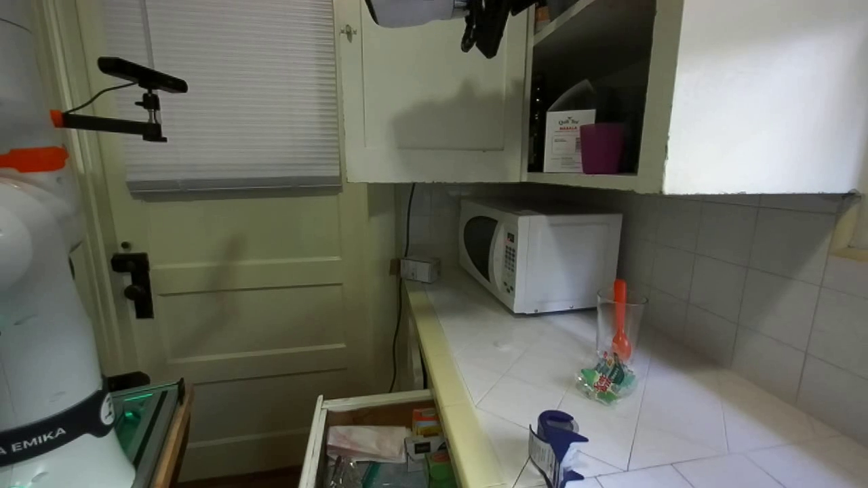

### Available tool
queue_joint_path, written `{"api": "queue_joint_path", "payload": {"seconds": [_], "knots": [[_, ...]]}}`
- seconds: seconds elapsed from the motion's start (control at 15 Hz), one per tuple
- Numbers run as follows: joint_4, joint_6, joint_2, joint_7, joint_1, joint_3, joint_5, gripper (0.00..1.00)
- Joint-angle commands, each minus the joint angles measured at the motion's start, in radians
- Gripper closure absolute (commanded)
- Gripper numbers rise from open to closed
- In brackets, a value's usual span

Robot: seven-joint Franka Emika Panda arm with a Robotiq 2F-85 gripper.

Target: Put the masking tape inside the middle shelf of the cabinet on the right

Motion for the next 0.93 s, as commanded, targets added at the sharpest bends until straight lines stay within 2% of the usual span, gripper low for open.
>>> {"api": "queue_joint_path", "payload": {"seconds": [0.0,0.07,0.2,0.4,0.8,0.87], "knots": [[0.097,0.127,0.018,0.134,-0.005,-0.023,-0.131,0.95],[0.124,0.157,0.029,0.186,-0.004,-0.029,-0.166,0.95],[0.191,0.218,0.059,0.160,0.003,-0.037,-0.104,0.95],[0.256,0.274,0.100,0.192,-0.002,-0.039,-0.097,0.95],[0.329,0.289,0.155,0.291,-0.037,-0.024,-0.101,0.95],[0.278,0.243,0.134,0.244,-0.017,-0.030,-0.097,0.80]]}}
